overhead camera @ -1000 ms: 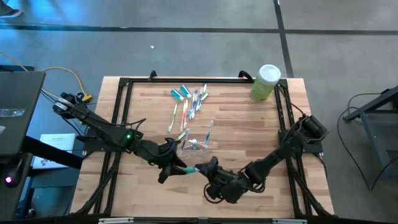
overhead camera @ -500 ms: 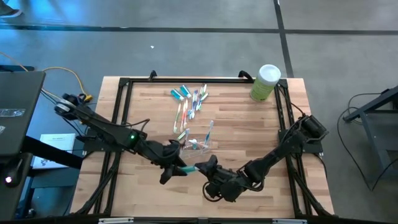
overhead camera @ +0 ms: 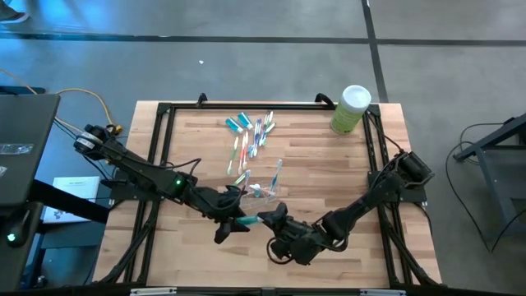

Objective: Pick & Place toothbrushing station
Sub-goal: Put the blue mouthwash into the transparent organizer

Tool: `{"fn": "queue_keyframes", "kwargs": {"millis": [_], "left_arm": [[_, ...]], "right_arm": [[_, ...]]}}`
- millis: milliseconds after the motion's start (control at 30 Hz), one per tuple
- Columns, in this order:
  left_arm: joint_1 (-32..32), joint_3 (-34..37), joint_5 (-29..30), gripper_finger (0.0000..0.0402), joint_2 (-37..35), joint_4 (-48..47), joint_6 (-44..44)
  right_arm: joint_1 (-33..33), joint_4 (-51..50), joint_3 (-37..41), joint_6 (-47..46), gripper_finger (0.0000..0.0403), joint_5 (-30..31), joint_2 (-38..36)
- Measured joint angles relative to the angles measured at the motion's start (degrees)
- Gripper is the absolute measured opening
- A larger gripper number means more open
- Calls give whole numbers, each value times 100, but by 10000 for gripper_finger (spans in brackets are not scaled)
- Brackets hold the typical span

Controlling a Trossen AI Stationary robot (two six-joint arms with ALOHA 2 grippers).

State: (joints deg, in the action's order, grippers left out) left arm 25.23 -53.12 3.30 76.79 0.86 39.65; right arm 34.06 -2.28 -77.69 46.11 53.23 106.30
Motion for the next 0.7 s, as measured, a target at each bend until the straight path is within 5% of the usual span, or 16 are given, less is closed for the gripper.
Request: {"fn": "queue_keyframes", "kwargs": {"millis": [400,700], "left_arm": [[0,0,301,65,0,-44,-188],[174,0,1050,67,-11,-61,-678]], "right_arm": [[4,-3,0,-104,88,-13,0],[215,89,4,-800,269,953,0]]}}
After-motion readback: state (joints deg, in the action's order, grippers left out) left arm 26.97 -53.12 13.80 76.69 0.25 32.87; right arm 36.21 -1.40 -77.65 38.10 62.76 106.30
